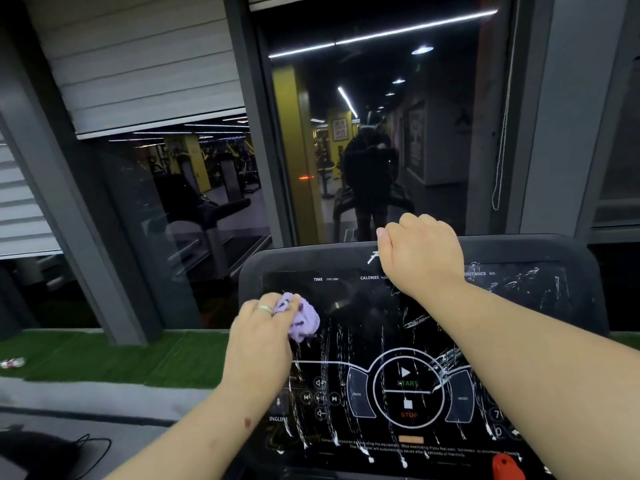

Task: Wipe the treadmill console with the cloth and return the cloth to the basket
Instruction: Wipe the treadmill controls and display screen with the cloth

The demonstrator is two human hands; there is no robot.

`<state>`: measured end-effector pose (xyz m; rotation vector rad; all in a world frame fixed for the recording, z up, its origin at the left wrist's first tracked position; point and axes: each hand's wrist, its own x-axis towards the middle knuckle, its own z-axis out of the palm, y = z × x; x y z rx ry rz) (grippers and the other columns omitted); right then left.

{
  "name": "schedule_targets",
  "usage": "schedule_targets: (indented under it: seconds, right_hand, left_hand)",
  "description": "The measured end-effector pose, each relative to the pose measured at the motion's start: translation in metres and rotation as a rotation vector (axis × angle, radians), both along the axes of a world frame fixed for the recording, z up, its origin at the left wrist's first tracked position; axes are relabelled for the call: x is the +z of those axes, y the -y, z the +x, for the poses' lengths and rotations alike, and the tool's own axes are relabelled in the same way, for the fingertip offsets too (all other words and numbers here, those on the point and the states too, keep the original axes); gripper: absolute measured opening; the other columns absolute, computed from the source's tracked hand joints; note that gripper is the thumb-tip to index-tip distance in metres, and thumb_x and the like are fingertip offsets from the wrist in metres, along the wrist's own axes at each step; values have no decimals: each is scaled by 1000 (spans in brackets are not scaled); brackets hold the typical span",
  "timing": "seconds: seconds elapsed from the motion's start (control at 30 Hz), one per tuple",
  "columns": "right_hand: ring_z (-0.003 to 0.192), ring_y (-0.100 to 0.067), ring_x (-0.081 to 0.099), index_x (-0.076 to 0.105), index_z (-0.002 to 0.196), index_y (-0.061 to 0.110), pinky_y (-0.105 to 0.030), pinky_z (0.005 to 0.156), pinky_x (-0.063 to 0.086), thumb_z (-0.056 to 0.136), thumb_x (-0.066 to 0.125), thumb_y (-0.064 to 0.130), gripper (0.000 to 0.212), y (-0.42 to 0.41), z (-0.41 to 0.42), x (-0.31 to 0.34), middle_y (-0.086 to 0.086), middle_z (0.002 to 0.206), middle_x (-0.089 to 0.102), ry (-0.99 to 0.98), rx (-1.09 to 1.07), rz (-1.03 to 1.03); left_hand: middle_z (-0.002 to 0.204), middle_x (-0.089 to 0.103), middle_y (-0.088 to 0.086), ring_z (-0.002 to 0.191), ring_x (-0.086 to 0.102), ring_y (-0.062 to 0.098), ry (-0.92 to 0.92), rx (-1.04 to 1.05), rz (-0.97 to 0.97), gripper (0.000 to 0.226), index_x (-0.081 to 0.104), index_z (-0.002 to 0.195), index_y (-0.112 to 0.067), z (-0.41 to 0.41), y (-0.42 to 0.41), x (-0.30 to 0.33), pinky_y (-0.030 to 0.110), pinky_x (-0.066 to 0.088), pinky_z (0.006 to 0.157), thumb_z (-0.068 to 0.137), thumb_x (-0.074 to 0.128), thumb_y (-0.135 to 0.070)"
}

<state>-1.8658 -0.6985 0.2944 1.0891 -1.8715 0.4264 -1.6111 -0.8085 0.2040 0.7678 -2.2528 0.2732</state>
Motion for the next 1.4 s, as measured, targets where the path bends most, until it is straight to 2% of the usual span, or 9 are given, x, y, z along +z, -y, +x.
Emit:
schedule_targets:
  seconds: [0.13,0.3,0.43,0.63,0.77,0.9,1.13,1.27,1.4]
  right_hand:
    - [62,-23,39,53,68,20,-37,58,31,104,36,35,43,-1,1,0,3,67,41,9,-6,14]
    - [62,-23,37,57,70,19,-36,58,28,104,36,35,44,-1,2,0,3,68,39,12,-1,3]
    - [62,-23,36,60,70,17,-37,58,28,104,37,35,44,-1,2,1,3,68,38,16,4,-1]
    - [61,-22,36,59,69,18,-36,58,28,104,37,34,44,-3,3,2,3,67,39,30,10,1]
    - [62,-23,36,59,70,18,-37,58,28,104,36,35,44,-2,2,0,3,68,38,36,18,3]
    - [61,-22,36,58,69,18,-37,58,28,104,38,34,43,-2,2,1,3,68,38,37,17,-5]
    - [64,-22,41,62,73,19,-38,60,39,102,33,36,45,-1,2,3,4,70,47,101,38,25]
    - [95,-23,52,68,98,29,-39,82,42,88,53,34,18,-11,29,0,7,98,60,300,342,-63]
    - [103,-18,51,65,110,25,-36,93,42,80,52,22,33,-27,84,-31,10,112,59,276,709,133]
  left_hand:
    - [111,64,14,86,58,37,-124,174,76,57,71,126,-6,-2,17,9,44,52,69,73,60,8]
    - [107,63,7,84,54,31,16,-15,6,53,73,120,-13,-2,-2,-2,43,53,70,73,59,7]
    - [115,64,14,95,59,37,-53,225,73,54,69,129,-10,1,30,14,41,49,76,78,55,2]
    - [105,64,8,81,53,31,16,-11,2,53,75,118,-11,0,-11,-5,41,53,67,72,60,10]
    - [113,66,12,91,58,34,-57,229,69,57,71,128,-9,0,17,10,38,48,75,74,61,7]
    - [104,64,8,81,53,30,-2,3,-12,59,76,114,-9,-2,-18,-11,42,53,64,61,66,17]
    - [113,61,1,89,56,26,-60,-96,238,45,73,118,-27,-10,-18,26,39,55,77,80,55,-10]
    - [121,49,-13,96,57,10,-114,-211,352,42,61,124,-38,-21,-31,39,32,53,84,90,66,-14]
    - [99,60,-13,87,59,0,-282,-317,529,37,46,97,-37,-29,-41,54,19,48,73,86,75,-18]
